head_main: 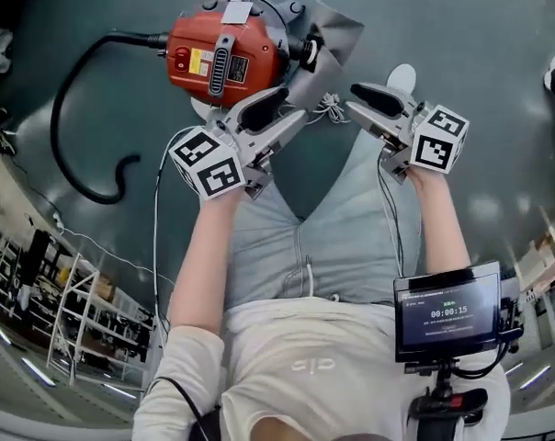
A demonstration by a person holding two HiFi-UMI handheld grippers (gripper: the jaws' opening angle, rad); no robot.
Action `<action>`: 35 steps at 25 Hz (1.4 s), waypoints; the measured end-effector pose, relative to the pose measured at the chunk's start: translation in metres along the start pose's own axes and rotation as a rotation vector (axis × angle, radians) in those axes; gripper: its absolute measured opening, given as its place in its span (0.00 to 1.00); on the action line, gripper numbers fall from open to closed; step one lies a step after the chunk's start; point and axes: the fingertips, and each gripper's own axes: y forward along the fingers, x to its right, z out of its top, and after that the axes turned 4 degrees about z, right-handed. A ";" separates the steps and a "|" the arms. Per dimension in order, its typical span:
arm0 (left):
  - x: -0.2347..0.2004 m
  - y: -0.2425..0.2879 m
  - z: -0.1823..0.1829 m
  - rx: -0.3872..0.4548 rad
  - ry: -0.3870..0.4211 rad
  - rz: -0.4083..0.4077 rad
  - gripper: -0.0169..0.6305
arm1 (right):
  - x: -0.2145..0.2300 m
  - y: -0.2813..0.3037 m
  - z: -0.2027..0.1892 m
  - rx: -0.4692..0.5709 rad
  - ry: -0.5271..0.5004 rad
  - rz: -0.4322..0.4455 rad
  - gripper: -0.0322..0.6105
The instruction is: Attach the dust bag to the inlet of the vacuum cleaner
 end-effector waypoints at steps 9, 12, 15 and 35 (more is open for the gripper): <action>0.012 -0.007 0.091 0.108 0.452 0.056 0.37 | -0.025 0.024 0.089 0.239 -0.269 0.055 0.34; 0.040 0.009 0.129 0.147 0.562 0.050 0.37 | -0.050 0.020 0.141 0.301 -0.437 0.041 0.34; 0.045 0.020 0.169 0.209 0.620 0.053 0.37 | -0.063 0.029 0.182 0.358 -0.588 0.021 0.34; 0.208 -0.082 0.358 0.712 1.137 0.109 0.19 | -0.283 0.013 0.351 0.761 -1.195 0.045 0.34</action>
